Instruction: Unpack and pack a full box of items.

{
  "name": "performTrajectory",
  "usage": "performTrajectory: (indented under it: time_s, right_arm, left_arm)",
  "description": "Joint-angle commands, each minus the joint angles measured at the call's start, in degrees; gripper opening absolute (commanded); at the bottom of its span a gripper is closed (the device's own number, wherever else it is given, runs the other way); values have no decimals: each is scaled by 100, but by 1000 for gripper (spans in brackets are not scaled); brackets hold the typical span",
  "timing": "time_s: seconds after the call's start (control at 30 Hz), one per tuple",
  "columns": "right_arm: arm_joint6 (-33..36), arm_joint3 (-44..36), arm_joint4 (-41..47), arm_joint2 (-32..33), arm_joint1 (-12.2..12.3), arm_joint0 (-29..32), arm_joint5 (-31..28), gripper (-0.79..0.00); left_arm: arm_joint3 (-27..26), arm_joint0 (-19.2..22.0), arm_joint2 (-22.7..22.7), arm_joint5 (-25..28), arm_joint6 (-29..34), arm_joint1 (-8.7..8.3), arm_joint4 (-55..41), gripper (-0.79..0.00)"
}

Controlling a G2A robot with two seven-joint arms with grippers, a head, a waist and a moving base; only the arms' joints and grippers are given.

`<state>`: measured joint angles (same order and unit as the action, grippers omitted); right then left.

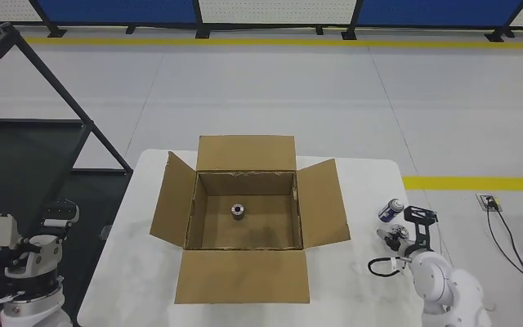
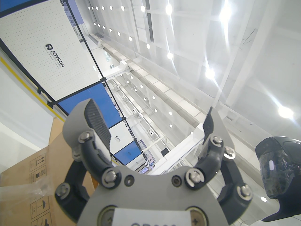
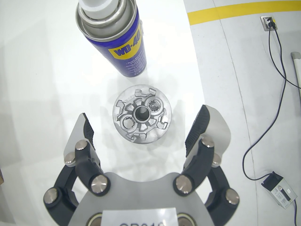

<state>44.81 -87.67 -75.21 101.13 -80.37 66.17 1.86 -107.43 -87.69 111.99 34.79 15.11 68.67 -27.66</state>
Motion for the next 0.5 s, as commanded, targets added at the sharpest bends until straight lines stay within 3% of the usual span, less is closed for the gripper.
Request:
performTrajectory:
  time_s: [0.0, 0.1, 0.13, 0.2, 0.37, 0.47]
  right_arm:
    - [-18, 50, 24, -14, 9, -27, -3, -65]
    - [-35, 115, 63, -41, 24, -68, 3, -200]
    - [-46, 132, 75, -48, 29, -79, 4, -397]
    - [-54, 161, 97, -63, 40, -99, 16, -453]
    - [-66, 135, 137, -88, 65, -118, 64, -705]
    - [-114, 12, 128, -91, 80, -75, 122, -785]
  left_arm:
    - [0, 0, 0, 0, 0, 0, 0, 0]
    - [0, 0, 0, 0, 0, 0, 0, 0]
    - [0, 0, 0, 0, 0, 0, 0, 0]
    - [0, 0, 0, 0, 0, 0, 0, 0]
    - [0, 0, 0, 0, 0, 0, 0, 0]
    - [0, 0, 0, 0, 0, 0, 0, 0]
